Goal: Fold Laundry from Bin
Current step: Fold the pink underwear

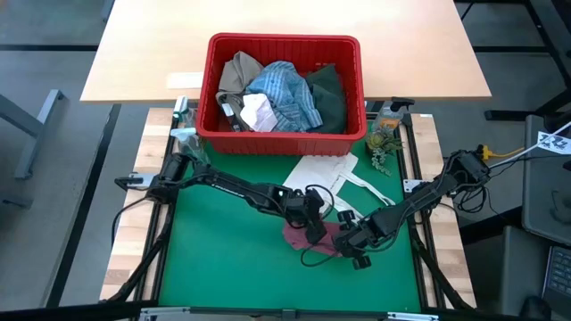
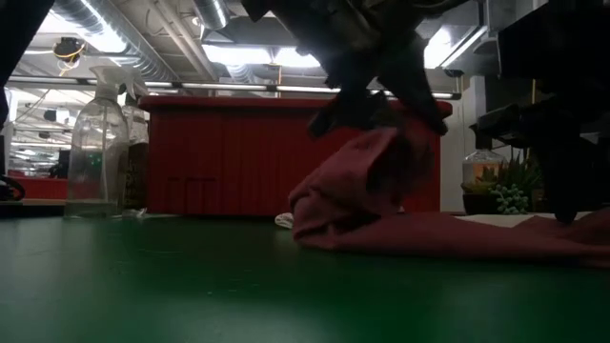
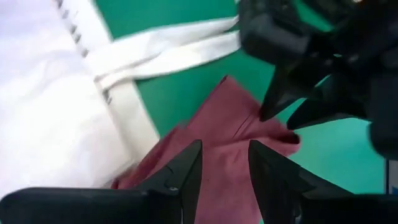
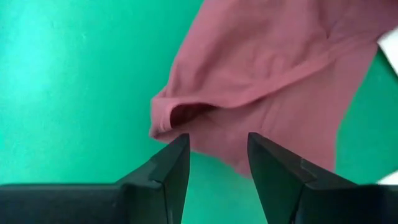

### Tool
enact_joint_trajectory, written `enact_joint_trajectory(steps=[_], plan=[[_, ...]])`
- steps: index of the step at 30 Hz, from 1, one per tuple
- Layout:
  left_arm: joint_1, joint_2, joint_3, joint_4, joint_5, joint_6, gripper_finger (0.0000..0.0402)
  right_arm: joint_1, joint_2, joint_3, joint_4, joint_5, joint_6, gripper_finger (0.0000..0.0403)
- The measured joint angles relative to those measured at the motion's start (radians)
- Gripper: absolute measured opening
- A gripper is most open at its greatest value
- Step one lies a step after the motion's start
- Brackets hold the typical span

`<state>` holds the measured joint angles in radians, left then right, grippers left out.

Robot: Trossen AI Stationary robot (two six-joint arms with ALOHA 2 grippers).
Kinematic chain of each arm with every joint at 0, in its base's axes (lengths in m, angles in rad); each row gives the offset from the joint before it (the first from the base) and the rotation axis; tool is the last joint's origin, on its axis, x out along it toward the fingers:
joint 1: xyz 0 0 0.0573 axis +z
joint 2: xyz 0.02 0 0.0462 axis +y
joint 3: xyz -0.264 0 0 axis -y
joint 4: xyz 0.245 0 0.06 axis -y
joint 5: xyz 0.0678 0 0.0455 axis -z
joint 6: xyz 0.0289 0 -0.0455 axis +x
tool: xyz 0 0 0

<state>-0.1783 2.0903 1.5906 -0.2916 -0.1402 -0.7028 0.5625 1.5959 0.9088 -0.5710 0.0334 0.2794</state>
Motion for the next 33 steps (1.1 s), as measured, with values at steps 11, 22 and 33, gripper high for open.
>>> enact_joint_trajectory(steps=[11, 22, 33], plan=[[0.039, -0.036, 0.0, -0.065, 0.141, 0.163, 0.0125, 0.0, 0.0, 0.156, -0.179, 0.078, -0.08, 0.0163], [0.004, -0.061, -0.008, -0.336, 0.264, 0.164, 0.0125, -0.06, 0.003, 0.129, 0.117, 0.265, -0.203, 0.0163], [-0.111, -0.036, -0.015, -0.331, -0.039, 0.159, 0.0125, -0.165, 0.005, 0.015, 0.32, 0.147, -0.21, 0.0163]])
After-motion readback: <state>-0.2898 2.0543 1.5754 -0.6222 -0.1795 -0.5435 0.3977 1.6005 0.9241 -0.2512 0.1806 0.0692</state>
